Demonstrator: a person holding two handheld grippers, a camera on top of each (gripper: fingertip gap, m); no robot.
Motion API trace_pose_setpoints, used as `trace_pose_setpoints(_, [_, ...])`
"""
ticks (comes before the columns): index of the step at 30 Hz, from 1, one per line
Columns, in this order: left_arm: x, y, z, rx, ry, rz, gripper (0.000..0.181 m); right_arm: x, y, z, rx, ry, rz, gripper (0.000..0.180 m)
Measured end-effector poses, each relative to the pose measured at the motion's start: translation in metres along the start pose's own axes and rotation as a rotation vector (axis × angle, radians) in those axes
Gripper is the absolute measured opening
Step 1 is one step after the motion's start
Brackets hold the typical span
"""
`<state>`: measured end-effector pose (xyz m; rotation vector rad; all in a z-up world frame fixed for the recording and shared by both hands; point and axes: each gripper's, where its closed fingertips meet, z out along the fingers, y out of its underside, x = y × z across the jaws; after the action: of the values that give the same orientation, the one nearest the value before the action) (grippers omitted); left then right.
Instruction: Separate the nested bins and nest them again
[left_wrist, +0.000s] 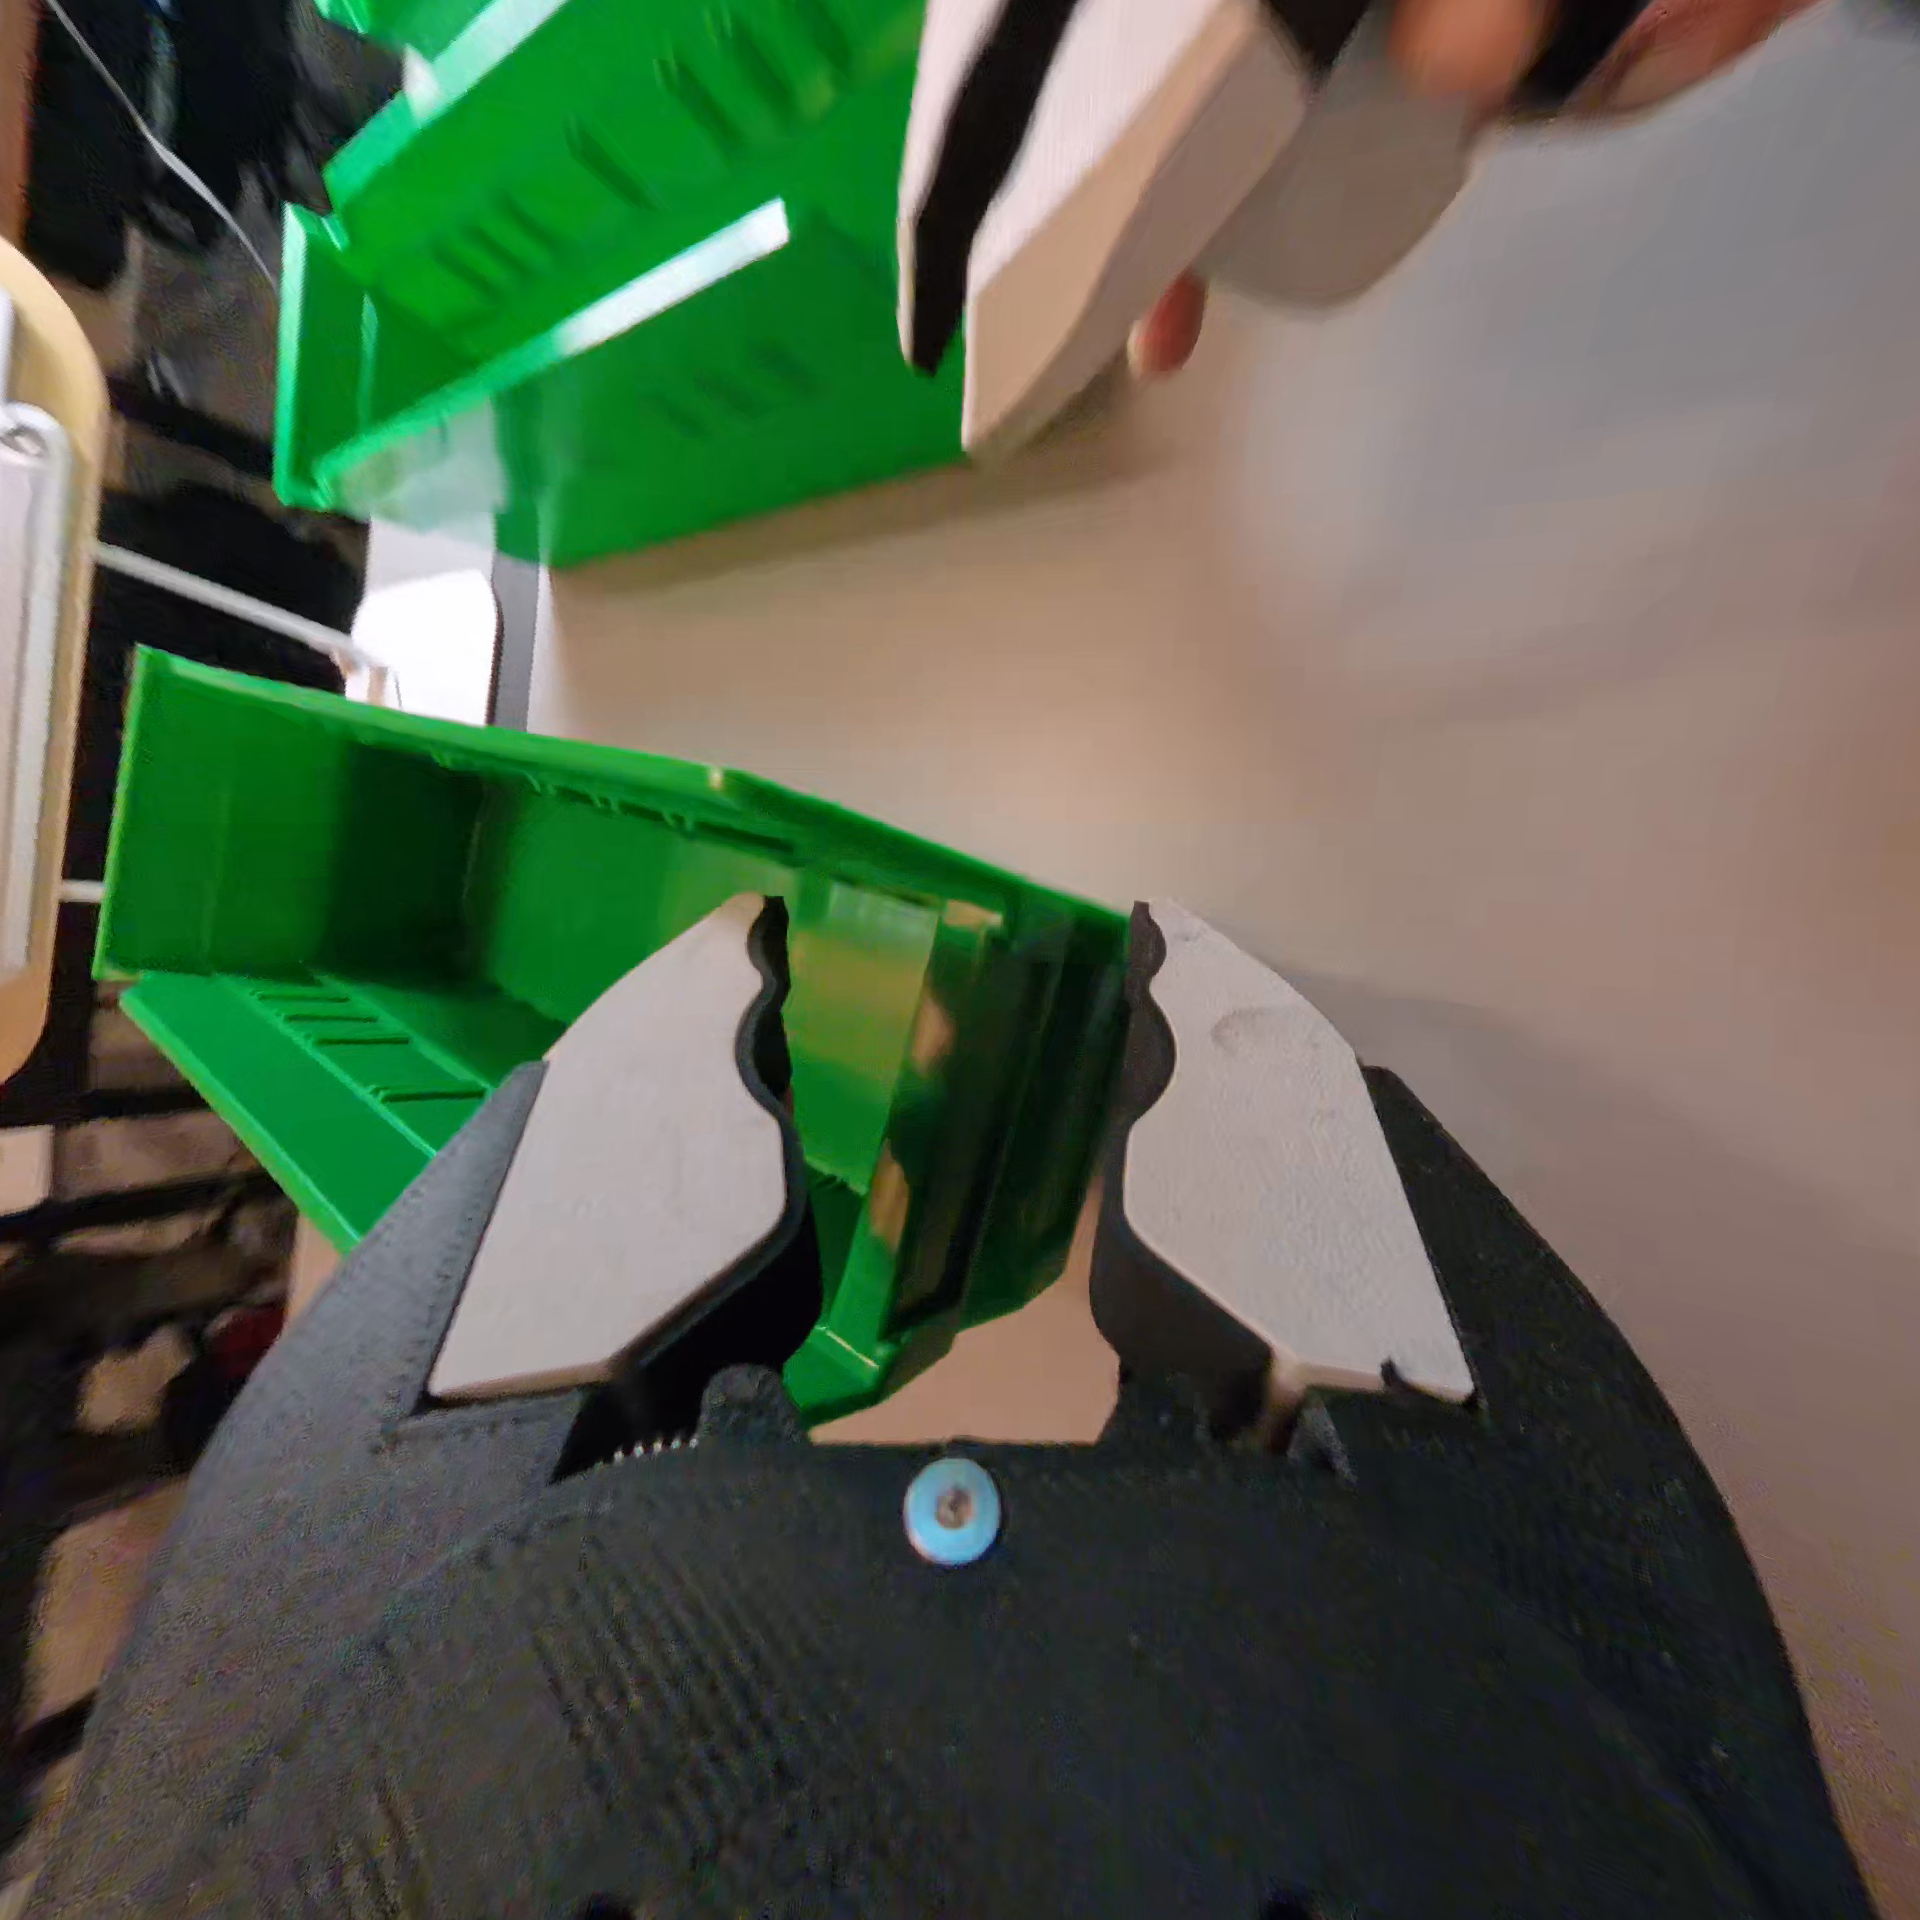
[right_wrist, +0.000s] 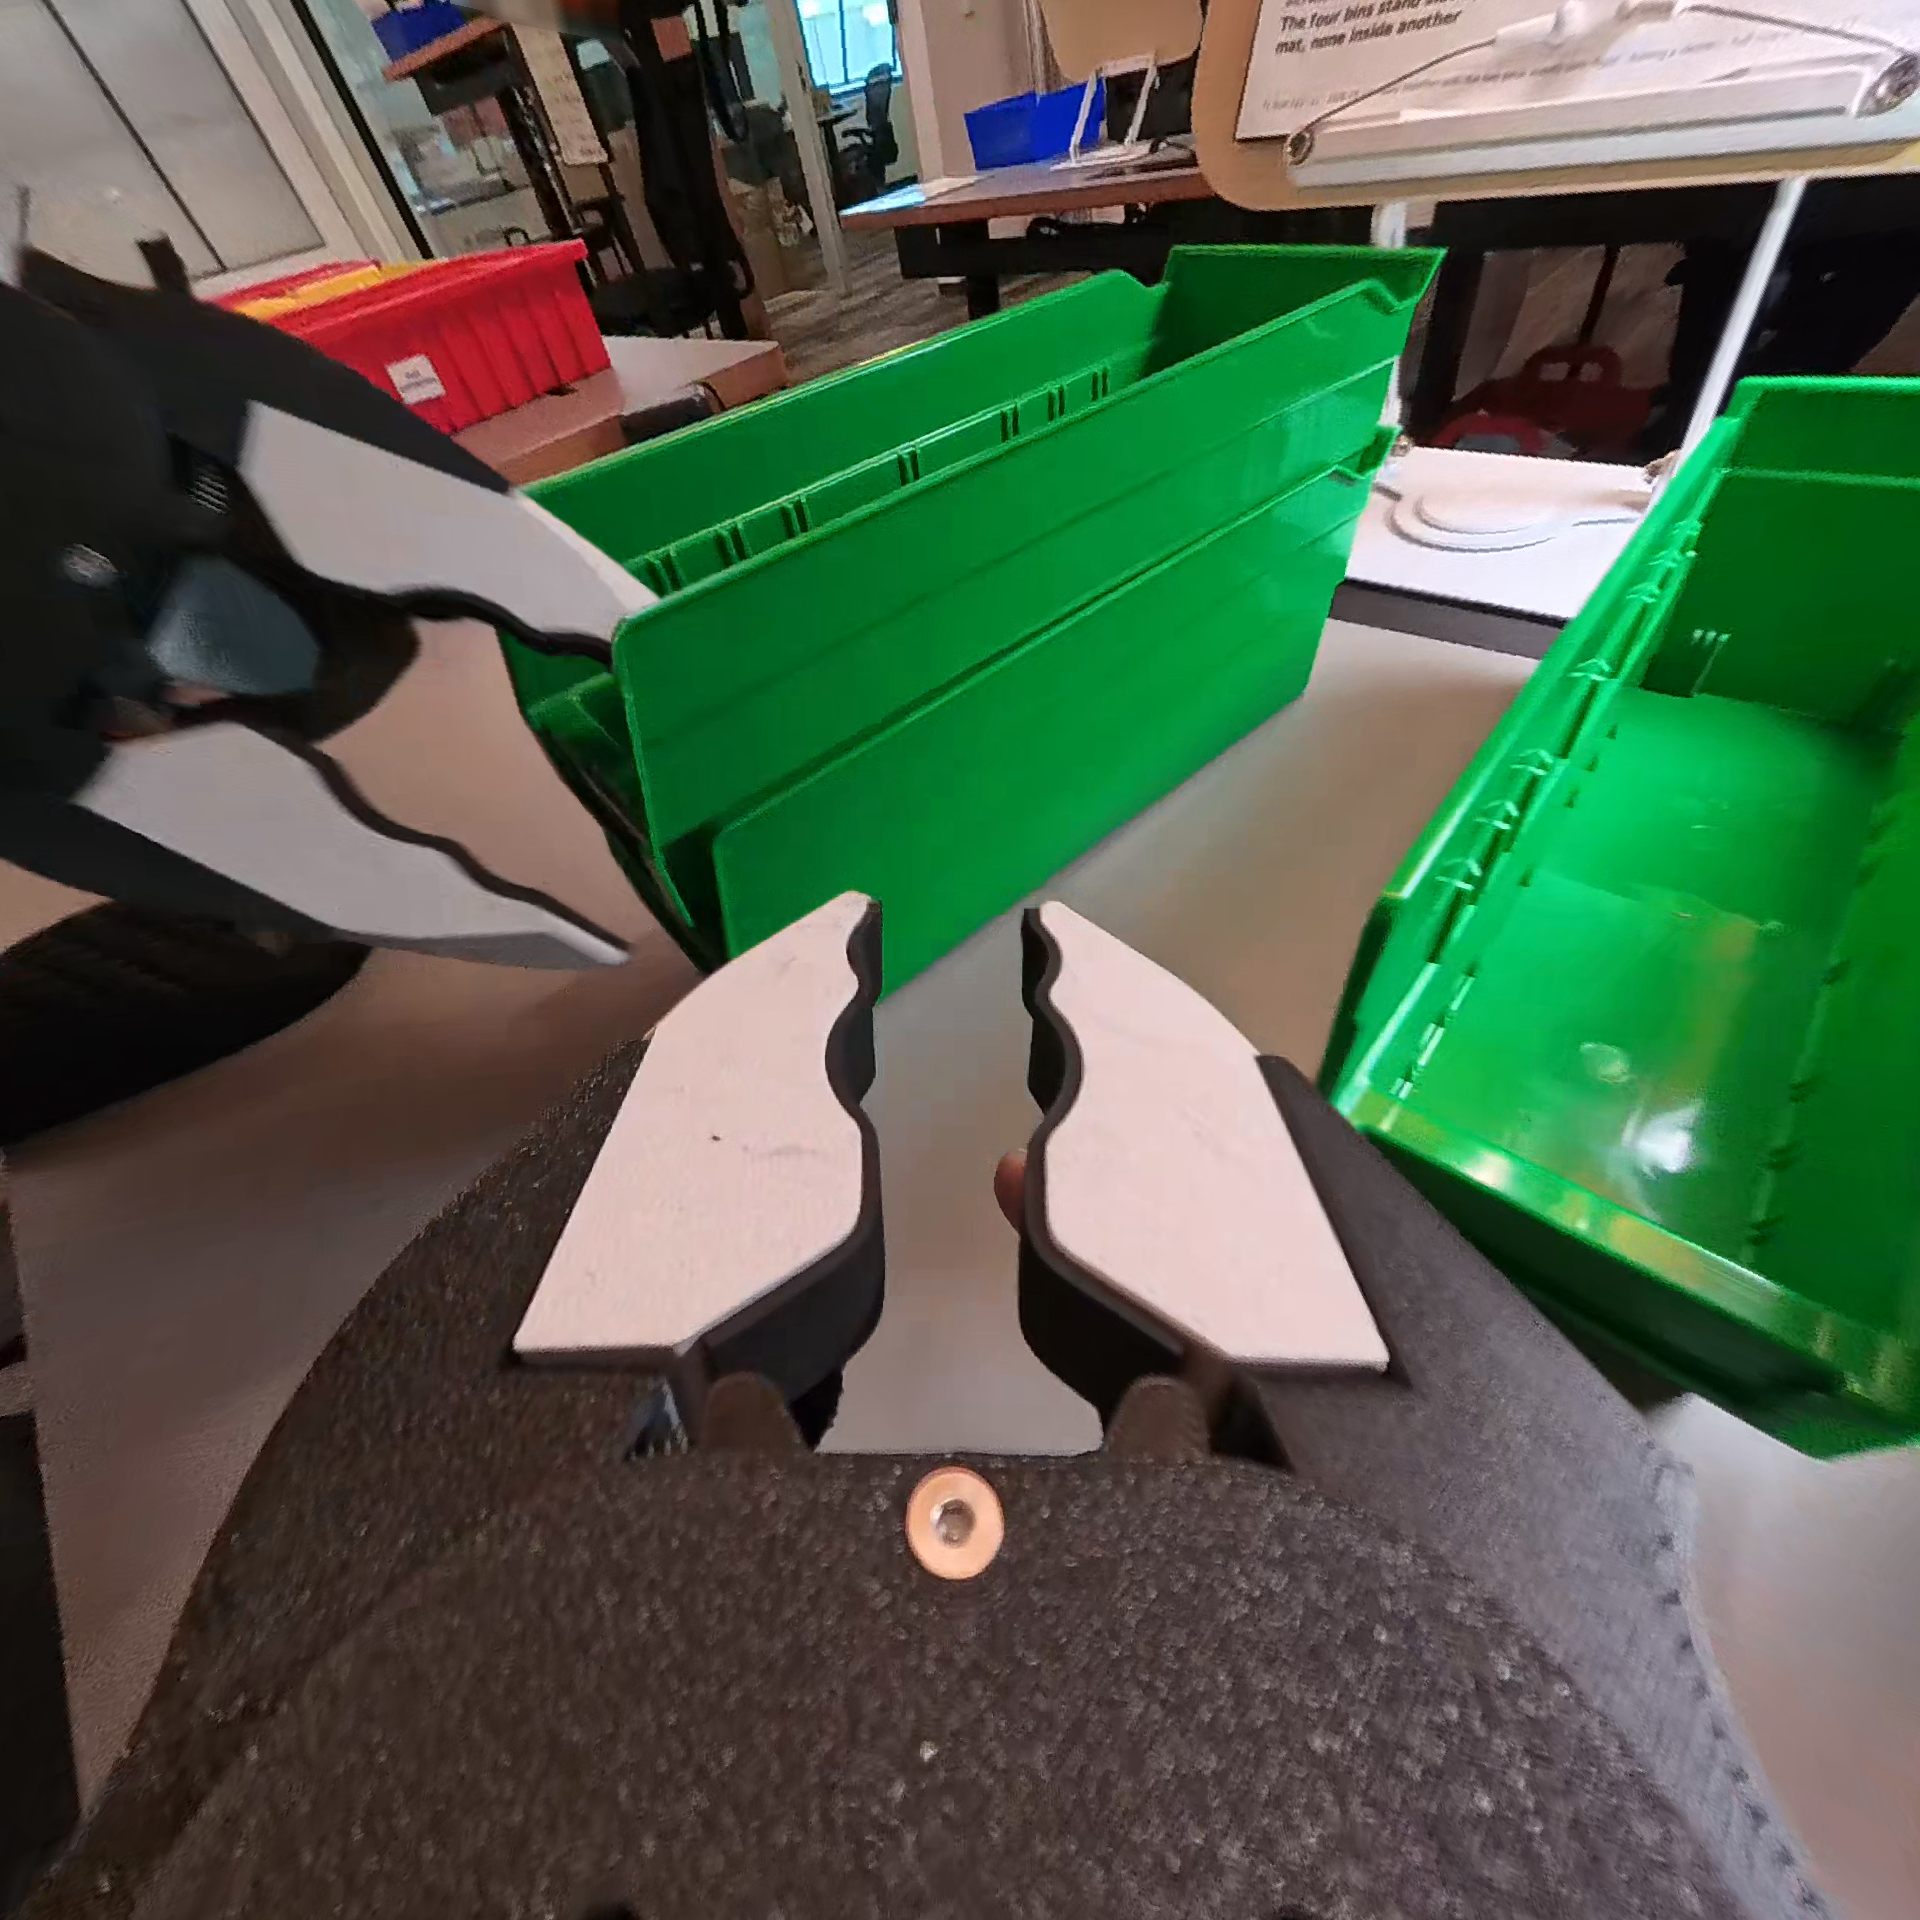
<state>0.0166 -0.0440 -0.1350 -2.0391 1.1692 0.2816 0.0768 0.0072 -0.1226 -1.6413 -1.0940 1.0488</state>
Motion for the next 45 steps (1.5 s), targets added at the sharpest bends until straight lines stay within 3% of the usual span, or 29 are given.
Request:
trace_pose_setpoints(5, [-0.011,-0.023,-0.057,0.321,-0.022,-0.205,0.057,0.011,0.002,-0.013,-0.022,0.026,-0.049,0.027])
trace_pose_setpoints(10, [-0.041,0.024,-0.081,0.407,-0.125,-0.413,0.056,0.034,0.004,-0.028,-0.061,0.131,-0.181,0.031])
trace_pose_setpoints(16, [-0.020,0.083,-0.035,0.315,-0.001,-0.514,0.070,0.059,0.015,-0.036,-0.147,0.204,-0.250,0.036])
trace_pose_setpoints(20, [-0.014,0.082,-0.007,0.303,0.003,-0.484,0.055,0.059,0.021,-0.034,-0.190,0.212,-0.284,0.036])
trace_pose_setpoints(30, [-0.032,0.054,0.030,0.341,-0.097,-0.479,0.045,0.076,0.029,-0.026,-0.304,0.267,-0.462,0.040])
trace_pose_setpoints(35, [-0.030,0.050,0.037,0.399,0.020,-0.539,0.044,0.090,0.043,-0.022,-0.423,0.289,-0.670,0.051])
trace_pose_setpoints(40, [-0.036,0.063,0.022,0.403,-0.032,-0.530,0.045,0.095,0.037,-0.017,-0.476,0.264,-0.858,0.057])
trace_pose_setpoints(45, [-0.038,0.072,0.010,0.382,-0.064,-0.546,0.043,0.110,0.053,-0.009,-0.668,0.166,-1.009,0.065])
